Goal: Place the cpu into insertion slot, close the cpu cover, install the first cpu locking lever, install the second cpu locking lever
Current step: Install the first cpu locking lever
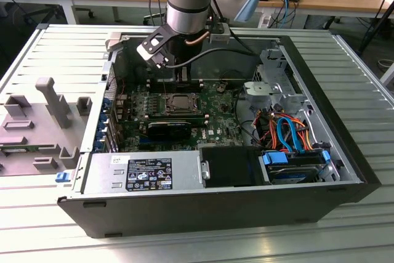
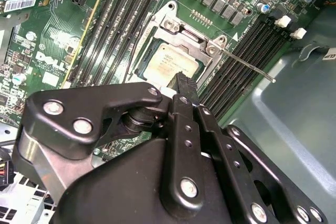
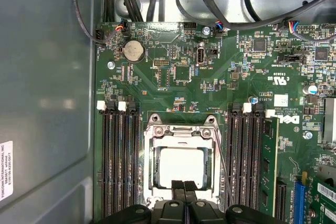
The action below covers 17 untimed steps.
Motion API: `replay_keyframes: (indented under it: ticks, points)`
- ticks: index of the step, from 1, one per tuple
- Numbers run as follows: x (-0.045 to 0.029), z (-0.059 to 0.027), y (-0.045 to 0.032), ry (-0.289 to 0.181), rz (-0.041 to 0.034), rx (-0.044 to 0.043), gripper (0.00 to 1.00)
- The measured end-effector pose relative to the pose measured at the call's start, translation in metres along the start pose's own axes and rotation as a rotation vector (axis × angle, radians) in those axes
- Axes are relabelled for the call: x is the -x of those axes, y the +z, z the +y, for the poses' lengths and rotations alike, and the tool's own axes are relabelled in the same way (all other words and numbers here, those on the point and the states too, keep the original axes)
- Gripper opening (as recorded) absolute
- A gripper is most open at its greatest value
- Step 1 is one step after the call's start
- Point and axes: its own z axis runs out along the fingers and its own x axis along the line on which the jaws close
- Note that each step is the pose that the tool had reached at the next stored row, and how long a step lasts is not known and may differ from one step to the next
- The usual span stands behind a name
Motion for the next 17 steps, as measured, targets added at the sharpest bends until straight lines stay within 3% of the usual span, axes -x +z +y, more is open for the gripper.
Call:
replay_keyframes:
  ticks: [3,10,12,14,17]
  points:
    - [0.0000,-0.0001,-0.0001,-0.007,-0.0004,-0.0004,0.11]
    - [0.0000,0.0000,0.0000,-0.081,-0.0038,-0.0037,0.11]
    - [0.0000,0.0000,0.0000,-0.116,-0.0053,-0.0053,0.11]
    - [0.0000,0.0000,0.0000,-0.190,-0.0087,-0.0087,0.11]
    - [0.0000,0.0000,0.0000,-0.230,-0.0106,-0.0106,0.11]
